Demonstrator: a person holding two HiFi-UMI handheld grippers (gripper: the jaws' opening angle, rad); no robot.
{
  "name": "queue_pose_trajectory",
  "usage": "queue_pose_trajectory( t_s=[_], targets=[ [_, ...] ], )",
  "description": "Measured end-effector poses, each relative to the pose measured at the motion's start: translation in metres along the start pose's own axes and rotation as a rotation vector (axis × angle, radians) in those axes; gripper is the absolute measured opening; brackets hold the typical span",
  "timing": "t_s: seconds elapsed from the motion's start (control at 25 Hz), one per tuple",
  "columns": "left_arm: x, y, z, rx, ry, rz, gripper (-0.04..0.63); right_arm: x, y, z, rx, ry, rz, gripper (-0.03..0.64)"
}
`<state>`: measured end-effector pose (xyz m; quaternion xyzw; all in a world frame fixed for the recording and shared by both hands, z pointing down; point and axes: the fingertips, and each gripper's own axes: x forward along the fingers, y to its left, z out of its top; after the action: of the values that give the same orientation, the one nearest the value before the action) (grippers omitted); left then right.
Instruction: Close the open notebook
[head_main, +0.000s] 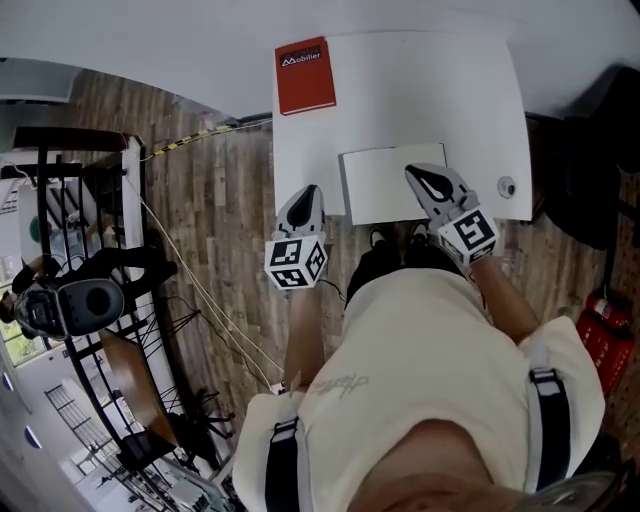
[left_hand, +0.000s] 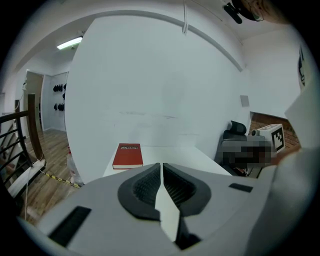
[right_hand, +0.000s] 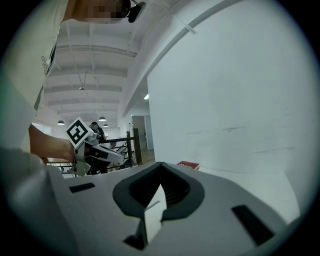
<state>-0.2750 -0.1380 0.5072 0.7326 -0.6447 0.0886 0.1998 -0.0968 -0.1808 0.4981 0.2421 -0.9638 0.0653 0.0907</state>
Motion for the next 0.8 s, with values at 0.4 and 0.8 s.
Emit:
queue_pose_trajectory(
  t_s=[0.4, 0.8],
  targets=[
    [0.002, -0.001, -0.028, -0.080, 0.071, -0.103, 0.032, 0.006, 0.020, -0.006, -0.005, 0.019, -0.002, 0.008],
    [-0.009, 0.007, -0.065, -0.161, 0.130, -0.123, 0.054, -0.015, 0.030, -0.014, -0.019, 0.050, -0.042, 0.008]
  ],
)
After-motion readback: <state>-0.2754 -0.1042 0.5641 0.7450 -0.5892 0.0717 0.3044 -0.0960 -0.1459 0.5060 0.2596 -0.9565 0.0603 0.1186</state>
